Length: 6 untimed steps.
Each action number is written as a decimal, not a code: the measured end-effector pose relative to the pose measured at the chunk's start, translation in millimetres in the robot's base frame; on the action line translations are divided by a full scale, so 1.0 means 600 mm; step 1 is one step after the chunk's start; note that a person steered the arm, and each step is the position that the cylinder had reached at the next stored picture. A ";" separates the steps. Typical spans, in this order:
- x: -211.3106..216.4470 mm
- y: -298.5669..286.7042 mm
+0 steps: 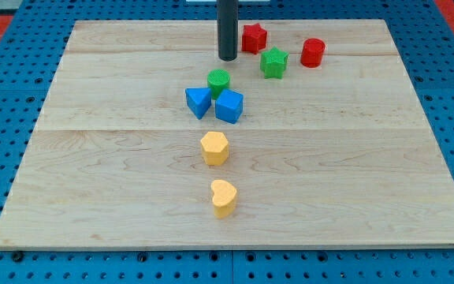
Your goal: Push the green circle into the green star
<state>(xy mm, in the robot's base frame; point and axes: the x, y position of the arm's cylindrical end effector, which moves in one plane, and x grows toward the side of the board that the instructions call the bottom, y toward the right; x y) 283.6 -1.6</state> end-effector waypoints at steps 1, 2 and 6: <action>0.018 -0.089; 0.032 -0.192; 0.108 0.123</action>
